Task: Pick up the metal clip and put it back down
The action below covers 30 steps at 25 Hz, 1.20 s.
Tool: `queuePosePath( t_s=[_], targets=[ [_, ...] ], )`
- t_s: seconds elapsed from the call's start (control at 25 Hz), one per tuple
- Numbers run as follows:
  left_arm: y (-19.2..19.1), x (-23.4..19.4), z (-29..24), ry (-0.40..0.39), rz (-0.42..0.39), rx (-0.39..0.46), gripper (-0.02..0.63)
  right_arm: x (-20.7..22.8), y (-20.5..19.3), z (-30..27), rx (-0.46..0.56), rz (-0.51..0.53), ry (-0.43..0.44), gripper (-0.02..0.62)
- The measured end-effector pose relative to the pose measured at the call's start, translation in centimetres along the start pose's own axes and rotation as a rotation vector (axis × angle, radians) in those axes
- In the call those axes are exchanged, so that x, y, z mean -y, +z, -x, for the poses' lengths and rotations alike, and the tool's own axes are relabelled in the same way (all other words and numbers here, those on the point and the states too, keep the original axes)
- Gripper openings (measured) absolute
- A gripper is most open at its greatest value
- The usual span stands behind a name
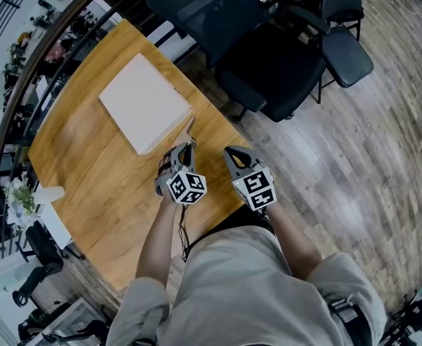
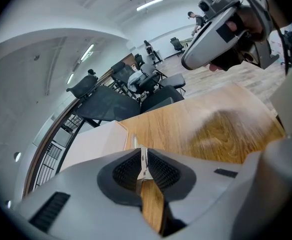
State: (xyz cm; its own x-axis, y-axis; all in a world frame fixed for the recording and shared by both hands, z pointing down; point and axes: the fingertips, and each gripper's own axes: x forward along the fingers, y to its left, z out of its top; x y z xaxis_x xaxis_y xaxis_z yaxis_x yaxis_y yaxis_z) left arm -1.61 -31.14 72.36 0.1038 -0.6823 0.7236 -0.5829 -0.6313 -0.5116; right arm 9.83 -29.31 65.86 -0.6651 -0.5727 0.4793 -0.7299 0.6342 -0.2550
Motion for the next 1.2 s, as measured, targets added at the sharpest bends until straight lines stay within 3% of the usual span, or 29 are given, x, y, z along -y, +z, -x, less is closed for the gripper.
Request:
queuePosePath(
  t_s=[0.28,0.52,0.8,1.0,1.2],
  targets=[
    [0.4,0.5,0.8,-0.025,0.086,0.008,0.032,-0.4,-0.1,0.0,-0.004,0.003,0.003,0.027],
    [-1.0,0.3,2.8,-0.036,0.371,0.024,0.032,-2.2,-0.1,-1.0,-0.012,0.023,0.036,0.028],
    [-4.7,0.0,6.8,0.034,0.668,0.055,0.031,-5.9,-0.7,-2.5,-0.023,0.058,0.103,0.027],
    [-7.2,-1.7,10.6,0.095,0.827,0.076,0.025,-9.6,0.3,-3.7,-0.032,0.08,0.144,0.028],
    [-9.6,-1.5,13.8,0.097,0.934,0.1,0.023,-14.0,0.4,-4.1,-0.035,0.1,0.185,0.027]
  ],
)
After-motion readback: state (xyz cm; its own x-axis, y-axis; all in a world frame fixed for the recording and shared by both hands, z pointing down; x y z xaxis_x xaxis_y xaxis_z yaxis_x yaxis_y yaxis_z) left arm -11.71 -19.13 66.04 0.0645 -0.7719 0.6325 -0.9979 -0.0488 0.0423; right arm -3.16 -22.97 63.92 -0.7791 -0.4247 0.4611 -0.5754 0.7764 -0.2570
